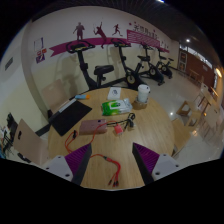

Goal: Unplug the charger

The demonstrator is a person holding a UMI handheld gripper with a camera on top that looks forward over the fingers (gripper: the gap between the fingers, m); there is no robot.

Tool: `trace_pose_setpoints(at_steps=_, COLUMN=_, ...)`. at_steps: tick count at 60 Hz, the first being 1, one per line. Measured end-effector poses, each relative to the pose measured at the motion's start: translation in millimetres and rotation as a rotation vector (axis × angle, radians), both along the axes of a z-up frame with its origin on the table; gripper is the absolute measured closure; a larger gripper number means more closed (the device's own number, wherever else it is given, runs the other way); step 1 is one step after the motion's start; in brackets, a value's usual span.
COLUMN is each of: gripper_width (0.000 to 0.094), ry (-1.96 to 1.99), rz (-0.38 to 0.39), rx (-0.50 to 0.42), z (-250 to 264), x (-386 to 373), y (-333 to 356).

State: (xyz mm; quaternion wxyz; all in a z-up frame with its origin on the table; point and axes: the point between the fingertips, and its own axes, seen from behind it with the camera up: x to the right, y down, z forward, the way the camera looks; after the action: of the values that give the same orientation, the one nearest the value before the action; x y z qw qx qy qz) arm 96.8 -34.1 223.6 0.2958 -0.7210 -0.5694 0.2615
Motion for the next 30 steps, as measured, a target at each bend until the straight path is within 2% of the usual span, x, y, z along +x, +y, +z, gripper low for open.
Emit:
trace_pose_setpoints(at_steps=11, gripper_width=0.0088, ry=0.001, rz=-0.031, rx=0.048, z=11, x=46, y=-13)
trace_pose_setpoints(at_steps=19, gripper_width=0.0087, ry=0.008, rz=-0.046, rx=0.048, z=11, x=55, y=-16)
trace_pose_setpoints(at_steps=26, gripper_width=0.0086, ry=0.019, rz=-0.022, rx=0.082, z=15, x=52, y=-12)
trace_pose_setpoints(at_steps=30, gripper_width=0.009, ry=0.02, rz=-0.004, rx=0.072, z=15, x=51, y=-14)
